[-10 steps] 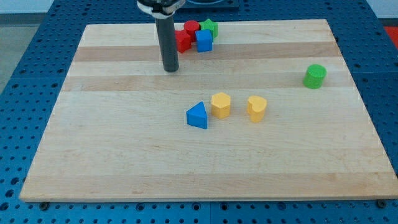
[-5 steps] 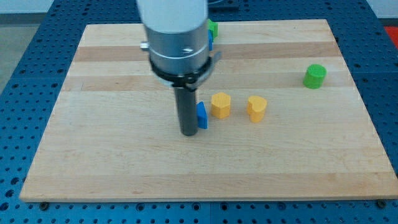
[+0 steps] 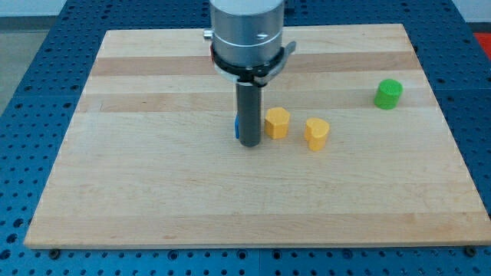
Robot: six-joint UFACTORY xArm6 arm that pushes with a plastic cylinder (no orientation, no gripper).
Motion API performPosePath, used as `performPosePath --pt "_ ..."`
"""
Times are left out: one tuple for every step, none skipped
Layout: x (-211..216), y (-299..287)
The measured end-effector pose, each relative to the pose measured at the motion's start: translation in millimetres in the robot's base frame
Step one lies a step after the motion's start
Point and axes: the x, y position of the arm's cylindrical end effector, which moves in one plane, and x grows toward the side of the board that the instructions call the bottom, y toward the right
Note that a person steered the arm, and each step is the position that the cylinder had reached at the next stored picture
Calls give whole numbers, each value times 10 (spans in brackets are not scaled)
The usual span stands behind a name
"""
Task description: Move the triangle right to the cube
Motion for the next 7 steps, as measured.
performPosePath --pt "-73 -94" --pt "-276 -96" --pt "-493 -96" --pt "-626 -201" --pt "-803 -239" --pt "-920 -235" --pt "-989 -153"
